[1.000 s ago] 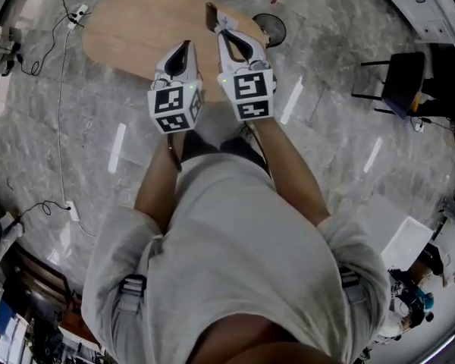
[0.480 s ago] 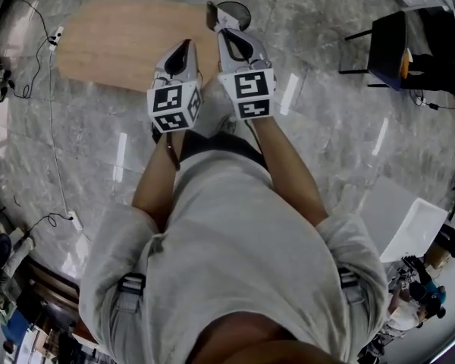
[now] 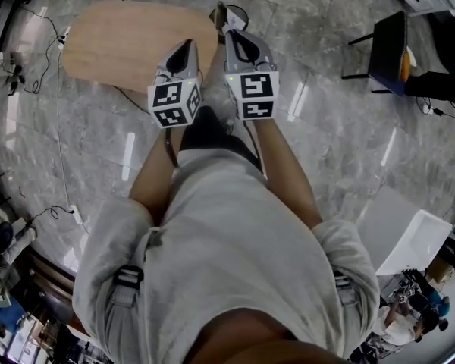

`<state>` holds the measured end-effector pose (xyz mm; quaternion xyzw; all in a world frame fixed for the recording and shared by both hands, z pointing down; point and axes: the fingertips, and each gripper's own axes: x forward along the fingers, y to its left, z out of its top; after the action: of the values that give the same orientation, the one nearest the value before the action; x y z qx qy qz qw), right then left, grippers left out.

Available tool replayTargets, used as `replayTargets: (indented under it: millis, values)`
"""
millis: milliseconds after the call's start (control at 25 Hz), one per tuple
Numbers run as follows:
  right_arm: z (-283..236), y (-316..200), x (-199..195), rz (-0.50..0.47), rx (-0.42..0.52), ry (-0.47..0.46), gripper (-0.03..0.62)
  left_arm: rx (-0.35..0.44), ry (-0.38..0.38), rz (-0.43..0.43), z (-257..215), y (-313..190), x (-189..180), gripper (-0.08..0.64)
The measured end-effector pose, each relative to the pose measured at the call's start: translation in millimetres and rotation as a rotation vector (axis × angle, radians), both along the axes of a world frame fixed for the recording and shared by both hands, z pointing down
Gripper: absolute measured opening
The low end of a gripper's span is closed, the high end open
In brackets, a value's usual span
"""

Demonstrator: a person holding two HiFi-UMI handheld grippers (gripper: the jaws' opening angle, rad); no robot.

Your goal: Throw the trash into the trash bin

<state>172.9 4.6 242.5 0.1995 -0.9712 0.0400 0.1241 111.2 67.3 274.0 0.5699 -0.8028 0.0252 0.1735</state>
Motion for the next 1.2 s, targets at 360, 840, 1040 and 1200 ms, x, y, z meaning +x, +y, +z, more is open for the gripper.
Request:
replayTargets:
  millis: [360,840,1040,1200]
  values:
    - [15.0,-53.6,30.2,0.038,-0.02,0.024,0.012,0.0,0.008,0.063,10.0,-72.8,28.5,0.018]
    - [52.2,-162.7,18.4,-0.012,-0.077,0.115,0.012,-0.032,0.081,0.023,47.0,-198.4,10.0,0.018]
    - [71.1,-188.7,-11.9,-0.102,-0.092,0.154,0.012,-0.059,0.117,-0.05,66.6,-212.4,-7.1,0.018]
    - [77.6,-208.0,-42.1,-0.177,-0.081,0.172,0.012,-0.072,0.127,-0.121,72.0,-218.0,-34.6,0.018]
